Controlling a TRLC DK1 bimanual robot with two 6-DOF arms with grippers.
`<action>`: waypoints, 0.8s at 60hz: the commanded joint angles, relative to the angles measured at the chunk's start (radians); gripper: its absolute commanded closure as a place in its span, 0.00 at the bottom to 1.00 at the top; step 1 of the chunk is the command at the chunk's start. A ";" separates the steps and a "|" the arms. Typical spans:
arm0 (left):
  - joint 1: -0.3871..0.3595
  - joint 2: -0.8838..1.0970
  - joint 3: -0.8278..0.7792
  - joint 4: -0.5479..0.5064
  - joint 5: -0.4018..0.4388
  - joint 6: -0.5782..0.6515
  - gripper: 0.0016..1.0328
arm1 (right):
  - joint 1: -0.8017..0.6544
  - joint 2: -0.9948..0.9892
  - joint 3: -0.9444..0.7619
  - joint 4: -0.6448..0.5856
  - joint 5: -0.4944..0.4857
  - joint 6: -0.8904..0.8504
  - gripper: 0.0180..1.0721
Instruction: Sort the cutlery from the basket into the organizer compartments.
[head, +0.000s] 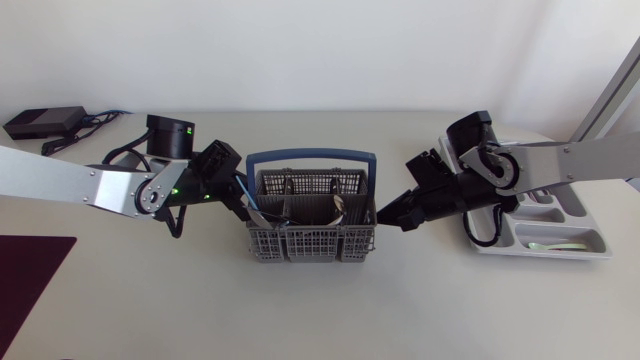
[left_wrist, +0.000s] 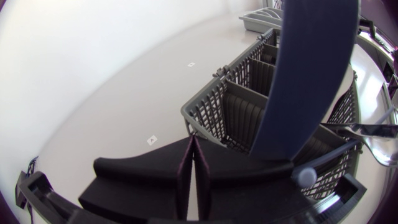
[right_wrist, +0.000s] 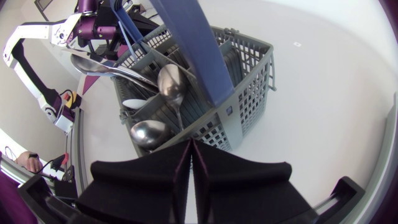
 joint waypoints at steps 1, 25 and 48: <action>-0.010 0.030 0.013 0.018 0.050 0.034 0.97 | 0.026 0.041 0.014 0.049 0.024 0.033 0.92; 0.042 -0.115 -0.116 0.022 0.069 0.054 0.97 | 0.005 -0.086 -0.061 0.033 0.096 0.040 0.92; 0.102 -0.379 -0.250 -0.103 0.135 0.058 0.92 | -0.038 -0.325 -0.167 -0.053 0.181 0.024 0.89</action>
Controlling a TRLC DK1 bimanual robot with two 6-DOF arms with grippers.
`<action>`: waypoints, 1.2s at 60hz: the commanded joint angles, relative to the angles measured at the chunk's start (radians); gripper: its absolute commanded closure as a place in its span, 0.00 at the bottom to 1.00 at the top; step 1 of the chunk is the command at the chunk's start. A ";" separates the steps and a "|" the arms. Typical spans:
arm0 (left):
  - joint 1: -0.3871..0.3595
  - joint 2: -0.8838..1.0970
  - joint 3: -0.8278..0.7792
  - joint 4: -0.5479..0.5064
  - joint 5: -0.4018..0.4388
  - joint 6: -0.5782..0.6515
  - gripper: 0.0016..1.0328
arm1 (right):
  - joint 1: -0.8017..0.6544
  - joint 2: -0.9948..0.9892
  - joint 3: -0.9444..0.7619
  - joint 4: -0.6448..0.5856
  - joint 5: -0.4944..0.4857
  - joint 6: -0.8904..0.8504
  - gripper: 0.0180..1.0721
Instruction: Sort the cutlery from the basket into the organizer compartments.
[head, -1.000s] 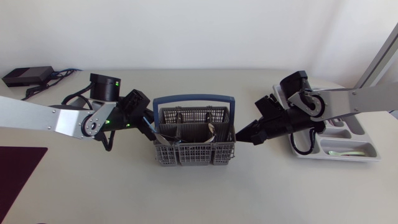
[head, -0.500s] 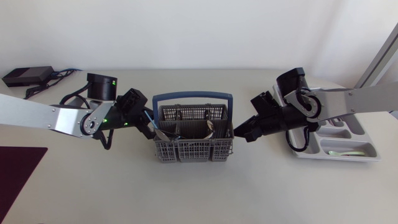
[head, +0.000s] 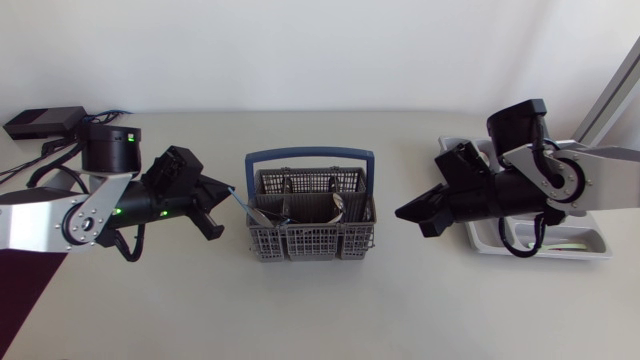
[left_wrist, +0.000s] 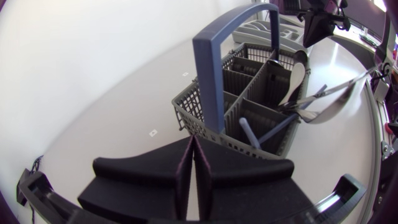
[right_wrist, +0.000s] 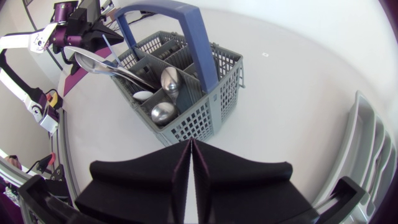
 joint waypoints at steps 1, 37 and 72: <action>0.018 -0.062 -0.042 -0.031 0.032 0.022 0.91 | -0.005 -0.042 -0.041 -0.021 0.020 0.008 0.87; 0.024 -0.140 -0.061 -0.186 0.177 0.051 0.72 | 0.099 -0.151 -0.067 -0.054 0.075 0.072 0.53; -0.027 -0.077 -0.010 -0.130 0.185 -0.024 0.73 | 0.130 -0.154 -0.082 -0.036 0.107 0.094 0.53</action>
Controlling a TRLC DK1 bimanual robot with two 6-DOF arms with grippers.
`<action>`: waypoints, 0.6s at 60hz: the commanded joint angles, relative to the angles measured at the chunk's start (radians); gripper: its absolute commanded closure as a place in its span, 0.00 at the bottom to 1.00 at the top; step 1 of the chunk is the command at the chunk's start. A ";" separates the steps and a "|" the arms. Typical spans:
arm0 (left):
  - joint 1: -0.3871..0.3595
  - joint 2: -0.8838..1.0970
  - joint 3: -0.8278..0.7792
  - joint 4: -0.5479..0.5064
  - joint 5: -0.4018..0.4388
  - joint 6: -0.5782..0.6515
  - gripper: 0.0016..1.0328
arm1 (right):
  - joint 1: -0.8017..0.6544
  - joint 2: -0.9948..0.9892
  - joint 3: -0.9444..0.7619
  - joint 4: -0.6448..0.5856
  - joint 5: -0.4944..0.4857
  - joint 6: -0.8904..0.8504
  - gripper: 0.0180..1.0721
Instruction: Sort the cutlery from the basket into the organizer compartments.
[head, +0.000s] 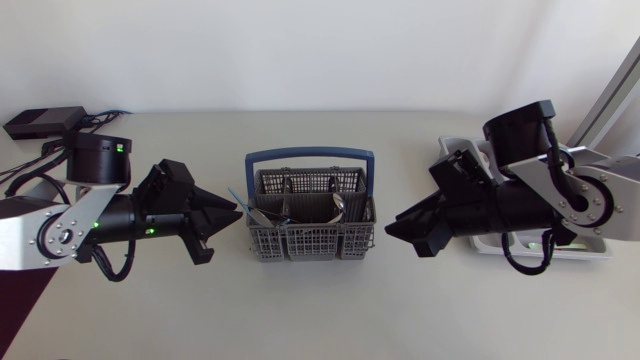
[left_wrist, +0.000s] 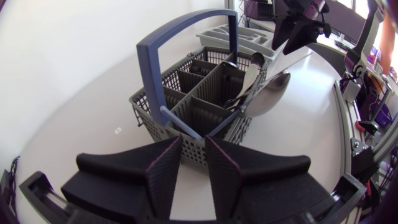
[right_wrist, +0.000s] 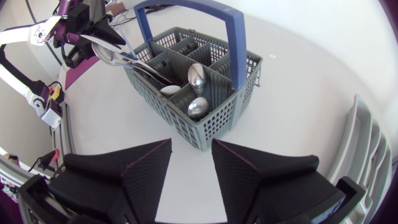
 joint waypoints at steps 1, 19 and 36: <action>-0.020 0.022 0.031 0.016 0.015 -0.026 0.73 | 0.004 -0.013 -0.024 0.003 0.006 0.019 0.53; -0.044 0.071 0.057 0.082 0.015 -0.086 0.80 | -0.003 -0.028 -0.041 0.003 0.006 0.011 0.53; 0.010 0.079 0.063 0.090 0.015 -0.095 0.82 | -0.005 -0.028 -0.048 0.006 0.006 0.007 0.53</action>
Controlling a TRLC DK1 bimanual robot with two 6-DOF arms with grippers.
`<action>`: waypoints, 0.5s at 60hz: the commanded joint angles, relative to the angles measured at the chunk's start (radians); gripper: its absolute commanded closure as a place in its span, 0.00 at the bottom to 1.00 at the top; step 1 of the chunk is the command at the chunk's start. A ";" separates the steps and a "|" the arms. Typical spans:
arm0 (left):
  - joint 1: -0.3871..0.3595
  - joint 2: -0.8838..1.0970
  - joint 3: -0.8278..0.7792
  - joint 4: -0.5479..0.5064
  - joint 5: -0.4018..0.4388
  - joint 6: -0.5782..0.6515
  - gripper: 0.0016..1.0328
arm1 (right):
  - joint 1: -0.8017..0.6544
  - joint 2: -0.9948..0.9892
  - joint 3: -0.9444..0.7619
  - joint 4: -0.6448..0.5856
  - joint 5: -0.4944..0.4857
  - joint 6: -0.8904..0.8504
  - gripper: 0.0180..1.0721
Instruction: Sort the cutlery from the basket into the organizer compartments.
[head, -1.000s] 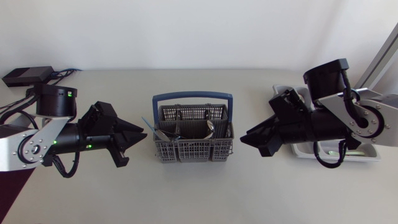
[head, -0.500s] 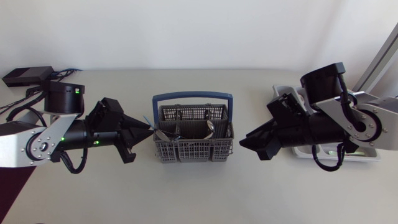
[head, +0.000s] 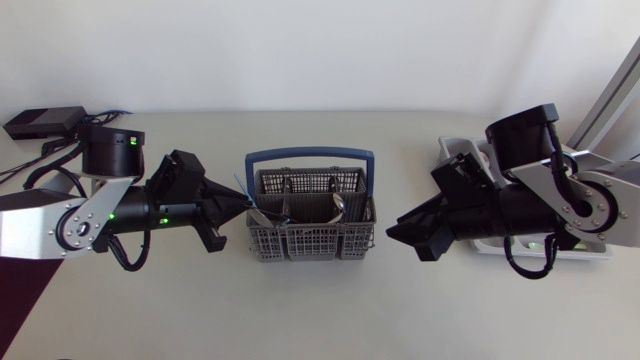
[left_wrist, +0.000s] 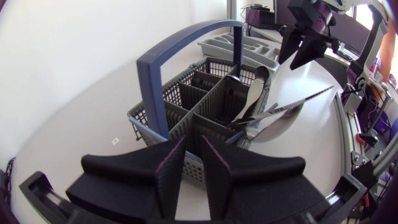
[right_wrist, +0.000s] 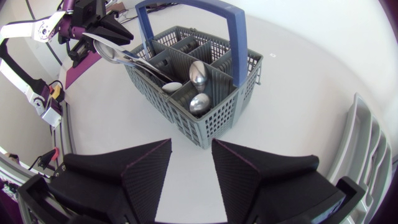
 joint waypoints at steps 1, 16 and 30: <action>0.034 0.011 0.028 0.004 0.014 -0.021 0.82 | -0.004 -0.010 -0.032 0.006 0.006 0.006 0.53; 0.083 0.013 0.031 0.004 0.040 -0.019 0.79 | 0.007 0.002 -0.030 0.018 0.006 0.009 0.53; 0.075 0.043 0.054 0.045 0.040 -0.056 0.79 | 0.010 0.002 -0.033 0.015 0.008 0.009 0.53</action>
